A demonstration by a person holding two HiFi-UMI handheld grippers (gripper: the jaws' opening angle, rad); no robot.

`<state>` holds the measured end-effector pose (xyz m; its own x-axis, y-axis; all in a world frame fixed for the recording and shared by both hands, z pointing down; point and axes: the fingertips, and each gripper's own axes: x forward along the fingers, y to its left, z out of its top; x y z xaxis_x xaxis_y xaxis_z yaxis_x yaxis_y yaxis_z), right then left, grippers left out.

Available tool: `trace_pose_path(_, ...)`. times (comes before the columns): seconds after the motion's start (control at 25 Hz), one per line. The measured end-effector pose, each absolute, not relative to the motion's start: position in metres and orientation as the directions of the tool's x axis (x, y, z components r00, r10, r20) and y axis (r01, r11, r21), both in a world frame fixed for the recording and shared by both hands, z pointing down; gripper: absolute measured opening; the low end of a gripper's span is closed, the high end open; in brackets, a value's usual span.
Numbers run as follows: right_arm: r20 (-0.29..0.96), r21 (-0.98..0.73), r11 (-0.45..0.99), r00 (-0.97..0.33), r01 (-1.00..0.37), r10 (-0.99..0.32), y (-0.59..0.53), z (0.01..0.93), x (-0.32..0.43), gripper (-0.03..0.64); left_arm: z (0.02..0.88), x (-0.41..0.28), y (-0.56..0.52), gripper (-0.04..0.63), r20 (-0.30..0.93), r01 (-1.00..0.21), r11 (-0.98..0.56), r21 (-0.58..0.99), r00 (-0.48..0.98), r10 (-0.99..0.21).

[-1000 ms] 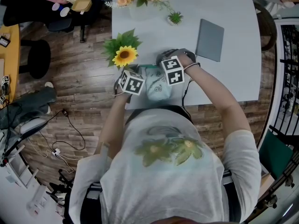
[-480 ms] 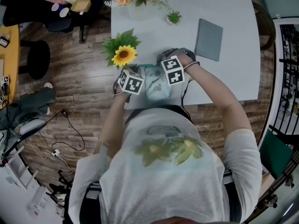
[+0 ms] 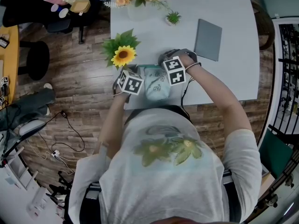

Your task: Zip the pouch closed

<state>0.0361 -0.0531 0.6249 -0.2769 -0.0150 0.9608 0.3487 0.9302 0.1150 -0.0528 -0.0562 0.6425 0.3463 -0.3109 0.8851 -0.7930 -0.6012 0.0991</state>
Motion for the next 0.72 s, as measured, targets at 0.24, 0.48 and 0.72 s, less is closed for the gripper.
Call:
trace_pose_path(0.24,0.961,0.120,0.921,-0.275,0.372,-0.014,-0.0529,0.6224,0.0364,0.018,0.6419,-0.0526,-0.0569,0.023,0.885,-0.795,-0.599,0.100,0.346,-0.312)
trace_pose_path(0.48,0.967,0.123,0.907,-0.255,0.404,-0.017,-0.0525,0.6233,0.0366,0.018,0.6419,-0.0526,-0.0564,0.023,0.885,-0.794,-0.599,0.102,0.348,-0.310)
trace_pose_path(0.72,0.973,0.114,0.899,-0.230,0.423,-0.015,-0.0529,0.6245,0.0388,0.017,0.6414,-0.0523,-0.0563,0.023,0.884,-0.794,-0.598,0.105,0.350,-0.309)
